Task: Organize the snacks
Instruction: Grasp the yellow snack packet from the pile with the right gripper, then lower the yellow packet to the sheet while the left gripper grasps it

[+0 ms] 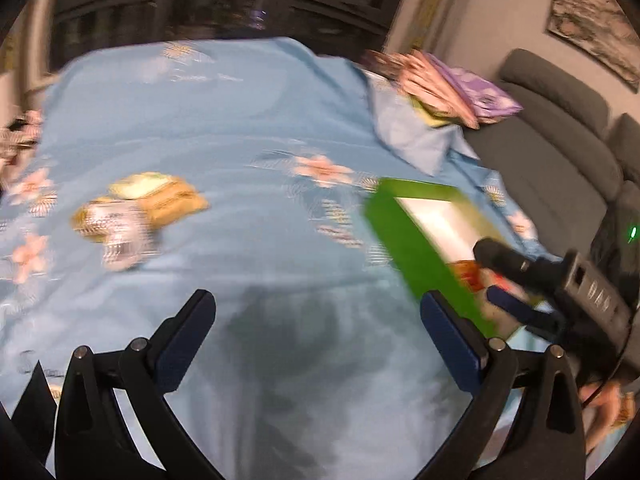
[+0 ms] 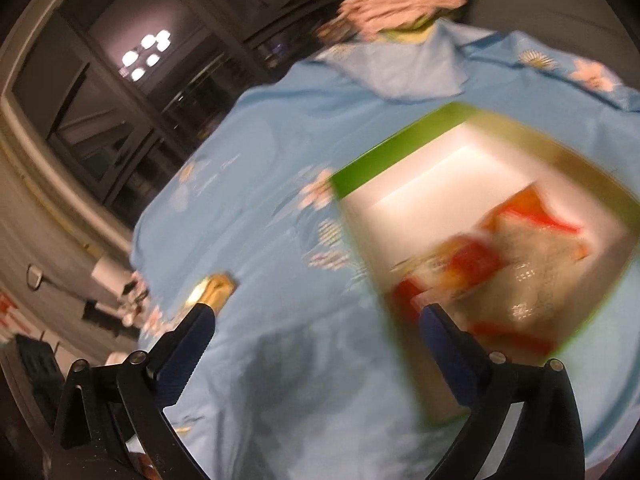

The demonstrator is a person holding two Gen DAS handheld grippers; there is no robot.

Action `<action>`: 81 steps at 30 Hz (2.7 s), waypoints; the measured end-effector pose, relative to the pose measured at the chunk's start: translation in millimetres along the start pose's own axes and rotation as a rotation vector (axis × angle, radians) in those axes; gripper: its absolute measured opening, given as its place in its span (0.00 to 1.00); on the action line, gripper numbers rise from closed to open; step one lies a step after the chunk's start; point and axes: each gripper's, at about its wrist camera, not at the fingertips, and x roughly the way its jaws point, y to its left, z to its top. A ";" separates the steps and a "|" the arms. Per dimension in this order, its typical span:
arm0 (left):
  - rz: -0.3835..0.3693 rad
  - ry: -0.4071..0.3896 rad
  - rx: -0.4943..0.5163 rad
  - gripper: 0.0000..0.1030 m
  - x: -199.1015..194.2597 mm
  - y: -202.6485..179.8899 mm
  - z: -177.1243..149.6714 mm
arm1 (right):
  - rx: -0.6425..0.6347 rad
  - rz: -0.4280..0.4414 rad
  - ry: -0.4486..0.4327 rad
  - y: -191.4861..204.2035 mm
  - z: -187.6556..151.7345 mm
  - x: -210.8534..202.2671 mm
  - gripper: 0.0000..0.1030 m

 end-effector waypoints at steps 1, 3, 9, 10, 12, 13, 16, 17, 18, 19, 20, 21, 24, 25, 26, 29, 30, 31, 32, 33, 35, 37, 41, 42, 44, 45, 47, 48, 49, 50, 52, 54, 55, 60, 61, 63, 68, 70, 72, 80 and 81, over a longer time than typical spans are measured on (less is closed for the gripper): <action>0.030 -0.018 0.000 1.00 -5.3 8.3 -2.4 | -0.009 0.010 0.016 8.5 -1.3 6.3 0.99; 0.078 -0.032 -0.007 1.00 -11.4 24.8 -5.6 | -0.043 0.013 0.051 29.0 -7.9 20.1 0.99; 0.091 0.027 -0.066 1.00 -8.4 86.3 -32.0 | -0.145 -0.003 0.154 80.1 -29.2 58.5 0.99; 0.140 0.060 -0.097 1.00 -2.5 93.4 -31.1 | -0.174 -0.020 0.182 92.3 -30.9 70.0 0.99; 0.145 0.083 -0.168 1.00 -0.1 111.4 -31.4 | -0.238 -0.067 0.212 116.3 -30.9 91.5 0.99; 0.122 0.088 -0.170 1.00 0.0 114.8 -31.3 | -0.264 -0.088 0.224 127.6 -30.9 100.5 0.99; 0.132 0.146 -0.150 1.00 3.9 125.8 -37.3 | -0.356 -0.071 0.291 167.2 -28.5 136.7 0.99; 0.142 0.161 -0.141 1.00 5.3 129.8 -40.4 | -0.379 -0.052 0.325 182.6 -26.5 153.8 0.99; 0.155 0.184 -0.135 1.00 7.2 133.9 -44.5 | -0.391 -0.048 0.353 194.1 -25.9 167.5 0.99; 0.170 0.210 -0.139 1.00 9.2 139.5 -48.2 | -0.401 -0.045 0.385 206.9 -23.3 186.1 0.99; 0.177 0.223 -0.155 1.00 9.4 145.9 -51.9 | -0.401 -0.045 0.406 216.7 -20.6 203.5 0.99; 0.176 0.233 -0.183 1.00 10.6 152.4 -54.3 | -0.389 -0.058 0.427 225.5 -17.7 223.3 0.99; 0.128 0.277 -0.290 1.00 16.5 172.4 -55.2 | -0.363 -0.096 0.468 241.3 -12.6 273.7 0.99; 0.108 0.271 -0.320 1.00 14.4 177.1 -53.6 | -0.361 -0.107 0.473 243.2 -11.2 285.5 0.99; 0.105 0.253 -0.334 1.00 10.6 180.2 -51.2 | -0.361 -0.138 0.479 244.1 -10.6 298.2 0.99; 0.193 0.181 -0.275 1.00 -0.7 180.4 -43.6 | -0.388 -0.193 0.504 246.0 -12.3 325.0 0.99; 0.217 0.170 -0.249 1.00 -2.2 180.3 -41.9 | -0.410 -0.212 0.513 243.7 -13.5 330.9 0.99; 0.236 0.172 -0.235 1.00 -2.4 181.6 -40.5 | -0.423 -0.235 0.510 244.2 -12.4 334.0 0.99; 0.239 0.178 -0.241 1.00 -1.8 184.7 -40.1 | -0.435 -0.257 0.506 239.8 -12.7 334.3 0.99; 0.226 0.189 -0.266 1.00 -1.6 189.2 -40.1 | -0.437 -0.239 0.516 234.8 -12.3 333.0 0.99; 0.185 0.211 -0.326 1.00 -0.6 198.9 -40.6 | -0.441 -0.194 0.537 227.4 -10.5 326.2 0.99; 0.155 0.221 -0.379 1.00 -3.4 204.2 -43.5 | -0.478 -0.201 0.537 219.6 -8.5 320.3 0.99; 0.237 0.196 -0.301 1.00 -6.8 193.2 -43.3 | -0.503 -0.228 0.585 209.4 -14.8 329.9 0.99; 0.249 0.197 -0.275 1.00 -5.1 185.8 -43.2 | -0.484 -0.219 0.597 206.7 -19.0 332.9 0.99; 0.244 0.215 -0.234 1.00 0.2 176.6 -44.8 | -0.523 -0.240 0.573 211.9 -26.2 337.0 0.99; 0.238 0.225 -0.223 1.00 2.0 173.5 -45.4 | -0.595 -0.249 0.548 220.2 -33.4 338.6 0.99; 0.225 0.248 -0.199 1.00 6.6 168.2 -47.5 | -0.696 -0.275 0.516 230.3 -45.9 341.5 0.94; 0.226 0.257 -0.192 1.00 8.8 166.6 -48.1 | -0.718 -0.286 0.483 232.9 -49.9 340.9 0.92; 0.230 0.266 -0.188 1.00 13.2 167.2 -50.2 | -0.701 -0.270 0.464 233.2 -49.1 338.2 0.84; 0.234 0.271 -0.188 1.00 14.6 167.6 -50.5 | -0.667 -0.252 0.454 230.7 -46.1 334.0 0.72; 0.248 0.274 -0.196 1.00 16.3 172.0 -49.4 | -0.644 -0.237 0.455 225.3 -39.8 323.6 0.64; 0.251 0.274 -0.199 1.00 17.4 174.5 -48.2 | -0.645 -0.209 0.466 216.0 -35.7 306.2 0.63; 0.251 0.274 -0.203 1.00 17.6 175.7 -48.2 | -0.653 -0.201 0.452 212.2 -33.7 297.1 0.63; 0.231 0.282 -0.238 1.00 19.6 179.7 -50.3 | -0.617 -0.088 0.400 180.7 -31.5 225.4 0.63; 0.234 0.280 -0.237 1.00 18.4 174.8 -51.0 | -0.636 -0.067 0.386 173.9 -35.8 204.1 0.63; 0.237 0.279 -0.225 1.00 18.6 171.0 -52.2 | -0.680 -0.034 0.390 163.8 -50.9 172.1 0.63; 0.124 0.299 -0.193 1.00 22.9 158.0 -54.3 | -0.675 -0.047 0.494 140.6 -83.7 141.5 0.69; 0.030 0.306 -0.212 0.99 22.6 155.4 -54.3 | -0.593 -0.040 0.546 128.0 -90.3 143.2 0.74; -0.054 0.309 -0.243 1.00 23.7 155.0 -53.0 | -0.479 -0.017 0.578 111.8 -90.7 142.1 0.82; -0.432 0.359 -0.519 0.99 45.8 150.1 -42.6 | -0.159 0.140 0.555 70.0 -66.6 115.4 0.82; -0.490 0.375 -0.550 0.99 51.2 147.8 -42.3 | -0.130 0.161 0.565 65.6 -66.2 115.7 0.82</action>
